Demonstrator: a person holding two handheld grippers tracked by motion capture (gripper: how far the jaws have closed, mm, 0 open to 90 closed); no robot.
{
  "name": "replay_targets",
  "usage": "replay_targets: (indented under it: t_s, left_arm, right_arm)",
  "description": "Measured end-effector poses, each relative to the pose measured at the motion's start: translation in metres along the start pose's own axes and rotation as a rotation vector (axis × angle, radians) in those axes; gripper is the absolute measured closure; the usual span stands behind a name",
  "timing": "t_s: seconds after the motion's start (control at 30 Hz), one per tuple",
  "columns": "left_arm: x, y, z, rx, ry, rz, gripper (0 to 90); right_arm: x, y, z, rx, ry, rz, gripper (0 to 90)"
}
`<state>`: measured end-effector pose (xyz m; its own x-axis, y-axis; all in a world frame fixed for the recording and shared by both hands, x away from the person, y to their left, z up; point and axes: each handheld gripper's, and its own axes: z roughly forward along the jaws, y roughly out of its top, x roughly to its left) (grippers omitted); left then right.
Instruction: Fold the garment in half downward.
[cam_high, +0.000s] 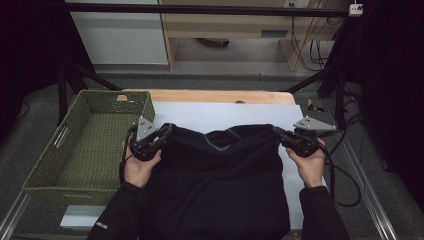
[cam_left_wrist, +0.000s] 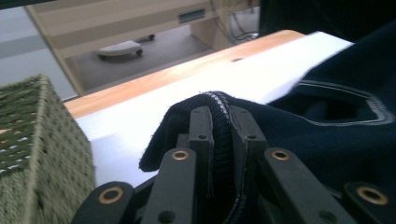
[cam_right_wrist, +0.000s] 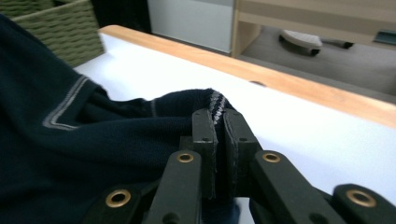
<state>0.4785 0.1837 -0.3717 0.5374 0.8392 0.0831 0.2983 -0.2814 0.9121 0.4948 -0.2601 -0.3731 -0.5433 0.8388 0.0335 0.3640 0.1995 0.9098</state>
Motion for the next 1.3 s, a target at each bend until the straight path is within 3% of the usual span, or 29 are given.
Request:
replay_targets:
  t_s: [0.23,0.4,0.53,0.63,0.8,0.9,1.07,1.1,1.2,1.3]
  left_arm:
    - [-0.008,-0.018,-0.045,-0.001,-0.034,-0.007,79.9]
    - [-0.02,-0.038,-0.071,0.008,-0.083,-0.01,79.9]
    - [-0.031,-0.055,-0.092,0.036,-0.111,0.0,79.9]
    - [-0.035,-0.073,-0.108,0.078,-0.12,-0.018,79.8]
    - [-0.044,-0.1,-0.118,0.191,-0.132,-0.038,79.8]
    - [-0.049,-0.108,-0.118,0.246,-0.114,-0.005,79.7]
    - [-0.055,-0.119,-0.113,0.351,-0.103,0.005,79.2]
    - [-0.056,-0.12,-0.112,0.368,-0.099,0.017,78.8]
    - [-0.056,-0.125,-0.107,0.392,-0.095,0.016,75.4]
    - [-0.053,-0.123,-0.108,0.365,-0.108,-0.008,66.9]
  right_arm:
    - [0.016,-0.021,-0.034,-0.015,0.062,0.024,84.7]
    - [0.031,-0.039,-0.055,0.009,0.113,0.019,84.7]
    - [0.042,-0.052,-0.068,0.045,0.146,0.018,84.6]
    - [0.048,-0.067,-0.076,0.083,0.167,0.033,84.6]
    - [0.054,-0.091,-0.082,0.156,0.206,0.056,84.7]
    - [0.059,-0.102,-0.085,0.214,0.221,0.065,84.6]
    - [0.065,-0.117,-0.086,0.304,0.245,0.077,84.4]
    - [0.066,-0.121,-0.084,0.337,0.228,0.061,84.3]
    - [0.071,-0.132,-0.075,0.408,0.211,0.048,83.7]
    - [0.074,-0.135,-0.068,0.431,0.227,0.037,79.9]
